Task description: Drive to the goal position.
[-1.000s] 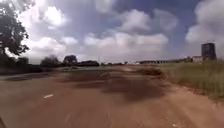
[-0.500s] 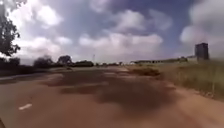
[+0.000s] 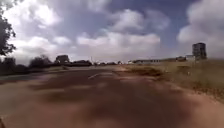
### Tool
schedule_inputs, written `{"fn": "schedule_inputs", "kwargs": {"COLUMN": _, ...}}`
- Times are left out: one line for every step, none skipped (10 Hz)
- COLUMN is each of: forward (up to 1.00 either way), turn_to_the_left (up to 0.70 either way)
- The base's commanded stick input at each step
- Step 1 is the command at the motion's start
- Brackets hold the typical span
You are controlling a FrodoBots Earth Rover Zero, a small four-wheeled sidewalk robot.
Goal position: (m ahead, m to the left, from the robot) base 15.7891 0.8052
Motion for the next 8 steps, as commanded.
{"fn": "schedule_inputs", "kwargs": {"forward": 1.0, "turn_to_the_left": 0.0}}
{"fn": "schedule_inputs", "kwargs": {"forward": 1.0, "turn_to_the_left": 0.0}}
{"fn": "schedule_inputs", "kwargs": {"forward": 1.0, "turn_to_the_left": 0.0}}
{"fn": "schedule_inputs", "kwargs": {"forward": 1.0, "turn_to_the_left": 0.0}}
{"fn": "schedule_inputs", "kwargs": {"forward": 1.0, "turn_to_the_left": 0.0}}
{"fn": "schedule_inputs", "kwargs": {"forward": 1.0, "turn_to_the_left": 0.0}}
{"fn": "schedule_inputs", "kwargs": {"forward": 1.0, "turn_to_the_left": 0.0}}
{"fn": "schedule_inputs", "kwargs": {"forward": 1.0, "turn_to_the_left": -0.4}}
